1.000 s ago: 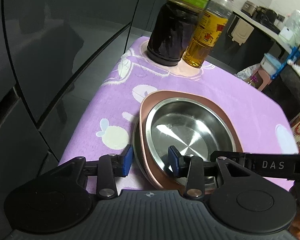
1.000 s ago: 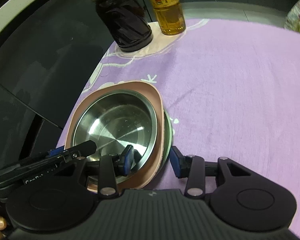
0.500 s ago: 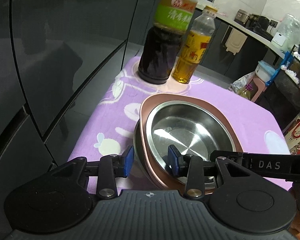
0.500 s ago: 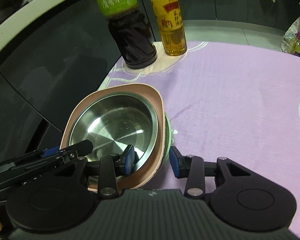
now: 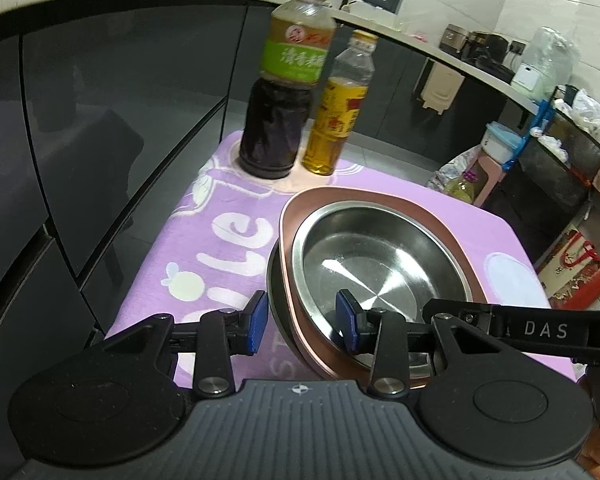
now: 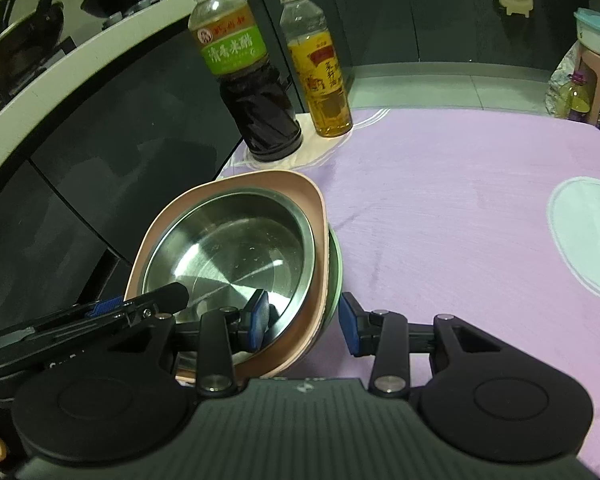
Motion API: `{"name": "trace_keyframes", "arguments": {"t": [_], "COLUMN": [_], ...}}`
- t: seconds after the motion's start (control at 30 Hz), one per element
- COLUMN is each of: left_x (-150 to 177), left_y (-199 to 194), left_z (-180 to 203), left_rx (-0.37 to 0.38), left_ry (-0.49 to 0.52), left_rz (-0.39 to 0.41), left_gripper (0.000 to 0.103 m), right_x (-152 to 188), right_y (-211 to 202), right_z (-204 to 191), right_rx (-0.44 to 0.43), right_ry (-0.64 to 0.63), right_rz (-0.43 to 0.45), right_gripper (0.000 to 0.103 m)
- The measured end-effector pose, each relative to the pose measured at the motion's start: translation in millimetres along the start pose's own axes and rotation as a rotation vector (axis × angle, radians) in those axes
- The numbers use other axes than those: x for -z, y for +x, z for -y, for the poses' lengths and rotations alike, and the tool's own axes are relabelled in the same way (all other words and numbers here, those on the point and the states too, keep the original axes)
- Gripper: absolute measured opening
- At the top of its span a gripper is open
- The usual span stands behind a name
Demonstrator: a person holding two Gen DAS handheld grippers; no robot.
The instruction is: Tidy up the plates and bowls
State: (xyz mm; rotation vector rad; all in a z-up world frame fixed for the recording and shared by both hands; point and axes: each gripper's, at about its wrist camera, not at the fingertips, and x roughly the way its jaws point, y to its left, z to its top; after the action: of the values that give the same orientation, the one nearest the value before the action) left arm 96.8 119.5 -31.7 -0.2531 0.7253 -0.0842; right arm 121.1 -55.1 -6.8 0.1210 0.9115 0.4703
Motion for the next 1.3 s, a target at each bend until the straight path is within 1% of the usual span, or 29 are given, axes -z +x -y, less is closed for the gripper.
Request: {"name": "trace_keyframes", "arguments": {"t": [0.3, 0.73, 1.17, 1.3], "left_x": [14.7, 39.6, 60.2, 67.4], "left_y": [-25.0, -54.1, -73.6, -78.1], "left_z": [21.1, 44.9, 52.7, 54.3], "left_rx": [0.036, 0.068, 0.084, 0.087], "left_ry": [0.033, 0.077, 0.101, 0.113], "left_rz": [0.011, 0.016, 0.009, -0.006], "left_gripper": [0.034, 0.034, 0.035, 0.035], "right_x": [19.6, 49.5, 69.7, 77.4], "right_y": [-37.5, -75.1, -95.8, -100.2], "right_z": [9.3, 22.3, 24.5, 23.7], "right_rx": [0.011, 0.020, 0.023, 0.027], "right_ry": [0.020, 0.052, 0.056, 0.051], "right_rz": [0.050, 0.082, 0.096, 0.097], "right_gripper": [0.037, 0.037, 0.037, 0.037]}}
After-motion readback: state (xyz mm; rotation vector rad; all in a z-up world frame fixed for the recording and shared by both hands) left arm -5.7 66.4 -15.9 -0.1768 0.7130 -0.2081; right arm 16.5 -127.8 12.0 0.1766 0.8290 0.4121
